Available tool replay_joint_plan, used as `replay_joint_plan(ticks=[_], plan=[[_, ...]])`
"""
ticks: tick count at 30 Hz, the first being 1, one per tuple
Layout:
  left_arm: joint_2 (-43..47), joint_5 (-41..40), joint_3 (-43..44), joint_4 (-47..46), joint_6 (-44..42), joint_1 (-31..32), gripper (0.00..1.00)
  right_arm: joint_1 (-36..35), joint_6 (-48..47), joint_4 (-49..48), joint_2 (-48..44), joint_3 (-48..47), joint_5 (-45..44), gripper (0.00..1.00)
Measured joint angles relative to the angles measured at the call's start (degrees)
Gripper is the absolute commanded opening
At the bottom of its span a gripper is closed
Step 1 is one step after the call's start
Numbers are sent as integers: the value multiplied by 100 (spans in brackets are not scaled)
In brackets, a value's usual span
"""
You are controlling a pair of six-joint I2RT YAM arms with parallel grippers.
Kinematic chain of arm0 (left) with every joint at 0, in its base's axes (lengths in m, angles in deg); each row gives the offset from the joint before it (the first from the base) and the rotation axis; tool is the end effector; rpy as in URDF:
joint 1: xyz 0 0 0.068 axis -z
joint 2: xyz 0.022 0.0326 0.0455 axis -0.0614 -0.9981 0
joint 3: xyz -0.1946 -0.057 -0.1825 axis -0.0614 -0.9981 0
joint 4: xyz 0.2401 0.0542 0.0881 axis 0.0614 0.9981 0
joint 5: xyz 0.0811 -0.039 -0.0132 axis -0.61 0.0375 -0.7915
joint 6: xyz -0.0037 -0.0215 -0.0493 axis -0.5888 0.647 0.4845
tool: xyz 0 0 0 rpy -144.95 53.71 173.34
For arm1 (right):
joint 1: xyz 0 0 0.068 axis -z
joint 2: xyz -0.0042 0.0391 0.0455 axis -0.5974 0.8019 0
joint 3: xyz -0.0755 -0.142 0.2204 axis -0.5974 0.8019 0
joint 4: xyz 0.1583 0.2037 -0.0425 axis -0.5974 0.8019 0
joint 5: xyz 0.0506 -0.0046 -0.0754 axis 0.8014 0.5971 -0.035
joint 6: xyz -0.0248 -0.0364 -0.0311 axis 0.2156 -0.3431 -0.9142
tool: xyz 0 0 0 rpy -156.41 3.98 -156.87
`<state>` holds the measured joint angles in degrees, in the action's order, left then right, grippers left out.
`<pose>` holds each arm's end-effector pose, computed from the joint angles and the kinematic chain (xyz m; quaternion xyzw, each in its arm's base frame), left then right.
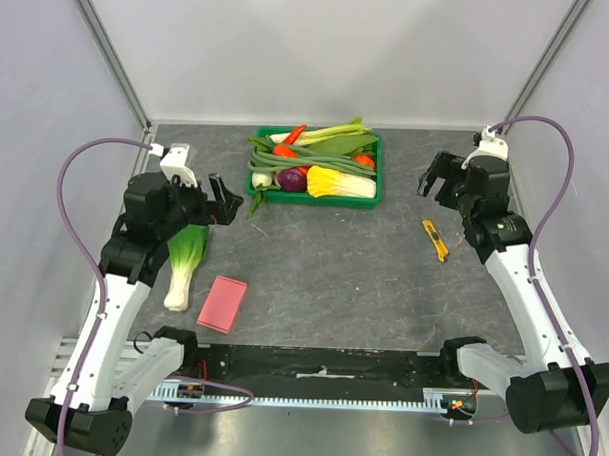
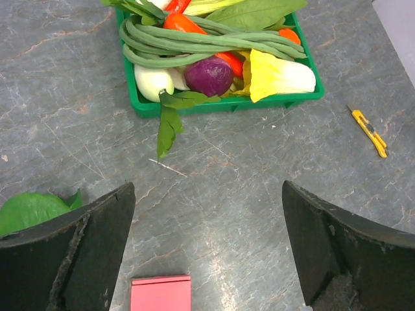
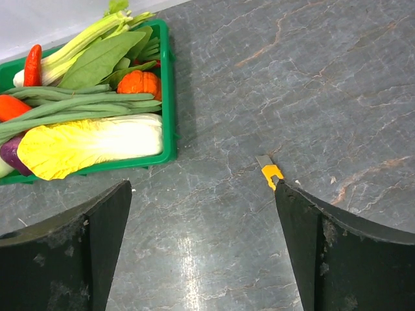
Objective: Unpack the express box
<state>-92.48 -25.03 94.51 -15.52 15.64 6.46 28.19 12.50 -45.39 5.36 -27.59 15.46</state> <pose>0.1770 -0.0390 0.3709 0.0389 0.8164 -0.2025 0.5395 0.2396 0.0305 0.3561 0.1760 0.8205 0.1078 0.5331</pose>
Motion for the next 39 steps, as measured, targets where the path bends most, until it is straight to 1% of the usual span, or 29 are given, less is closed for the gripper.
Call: replay_joint_plan(ticks=[5, 11, 14, 15, 18, 24, 27, 29, 32, 34, 39], plan=[[13, 26, 105, 175, 9, 0, 100, -2, 17, -4, 168, 0, 129, 98], [-186, 166, 673, 402, 133, 0, 100, 0, 15, -4, 291, 0, 323, 98], [-184, 205, 796, 407, 146, 0, 99, 0, 15, -4, 293, 0, 409, 98], [-173, 339, 796, 411, 140, -2, 99, -2, 15, -4, 293, 0, 426, 98], [-129, 621, 649, 420, 184, 2, 98, 0, 17, -4, 289, 2, 503, 98], [-90, 686, -354, 525, 632, 0, 94, 0, 90, -46, 50, 341, 623, 97], [-157, 398, -728, 717, 981, 2, 94, -2, 146, -39, -48, 516, 691, 97], [-282, 164, -817, 968, 1211, 0, 93, -2, 173, -44, -85, 603, 721, 97], [-654, -179, -820, 1307, 1569, 0, 88, -2, 212, -42, -103, 697, 741, 97], [-868, -396, -918, 1460, 1834, 0, 88, -2, 229, -39, -103, 732, 752, 97], [-911, -1174, -1556, 1718, 2553, 0, 89, -2, 313, -42, -103, 767, 859, 96]])
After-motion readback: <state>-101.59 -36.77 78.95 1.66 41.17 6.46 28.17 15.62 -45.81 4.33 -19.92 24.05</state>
